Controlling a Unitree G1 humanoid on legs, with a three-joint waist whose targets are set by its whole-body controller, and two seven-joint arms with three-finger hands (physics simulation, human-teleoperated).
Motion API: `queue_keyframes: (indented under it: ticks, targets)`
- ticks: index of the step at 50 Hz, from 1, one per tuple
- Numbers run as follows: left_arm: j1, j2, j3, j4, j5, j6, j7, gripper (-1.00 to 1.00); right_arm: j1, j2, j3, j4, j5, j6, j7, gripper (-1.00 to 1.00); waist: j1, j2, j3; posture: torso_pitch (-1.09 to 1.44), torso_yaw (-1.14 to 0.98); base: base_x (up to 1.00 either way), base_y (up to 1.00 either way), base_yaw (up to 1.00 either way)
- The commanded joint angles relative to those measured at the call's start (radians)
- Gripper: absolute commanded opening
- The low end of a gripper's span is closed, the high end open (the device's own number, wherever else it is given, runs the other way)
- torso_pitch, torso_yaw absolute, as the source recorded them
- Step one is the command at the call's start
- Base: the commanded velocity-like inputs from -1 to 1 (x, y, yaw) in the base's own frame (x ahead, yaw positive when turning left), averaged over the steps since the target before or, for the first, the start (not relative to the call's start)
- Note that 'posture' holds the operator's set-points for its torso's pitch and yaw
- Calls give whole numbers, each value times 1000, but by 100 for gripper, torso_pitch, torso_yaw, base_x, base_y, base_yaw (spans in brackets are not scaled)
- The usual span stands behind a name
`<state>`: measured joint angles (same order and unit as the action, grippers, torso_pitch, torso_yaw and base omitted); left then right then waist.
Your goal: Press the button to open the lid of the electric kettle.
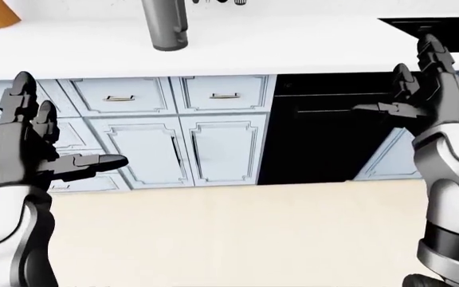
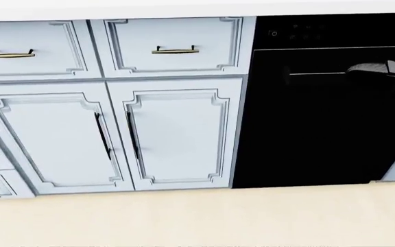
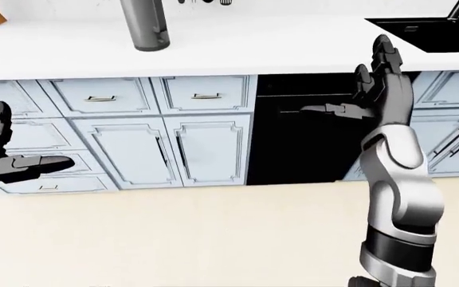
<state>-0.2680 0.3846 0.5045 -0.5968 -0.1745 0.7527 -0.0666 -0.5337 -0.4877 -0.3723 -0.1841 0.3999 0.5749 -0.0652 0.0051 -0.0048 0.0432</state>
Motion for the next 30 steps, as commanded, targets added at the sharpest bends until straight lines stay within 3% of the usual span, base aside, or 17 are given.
queue_keyframes:
  ticks: [1,11,12,14,20,26,30]
  targets:
    - [-19,16,8,-29,-2,-30,2,100,-25,-15,-13,-34,-2,-30,2,100,0,0,-20,0,0,1,0,0]
    - [-16,20,9,-35,-5,-23,-1,100,-23,-15,-10,-41,-13,-31,14,100,0,2,-23,0,0,1,0,0]
    - [-17,21,10,-38,-7,-15,-3,100,-23,-15,-10,-42,-14,-31,15,100,-2,6,-45,0,0,6,3,0]
    - [-24,25,16,-46,-11,-5,-1,100,-29,-17,-13,-41,-14,-26,16,100,-4,8,-25,0,0,8,4,0]
    - [-29,29,14,-54,-15,3,-2,100,-30,-22,-14,-40,-18,-23,21,100,-8,17,-23,0,0,9,5,0]
    - [-28,29,18,-57,-19,3,-1,100,-31,-23,-14,-42,-20,-21,24,100,-9,-2,-18,0,0,9,5,0]
    - [-29,29,16,-57,-19,2,-1,100,-31,-22,-14,-41,-22,-19,26,100,-11,-3,-21,0,0,10,10,0]
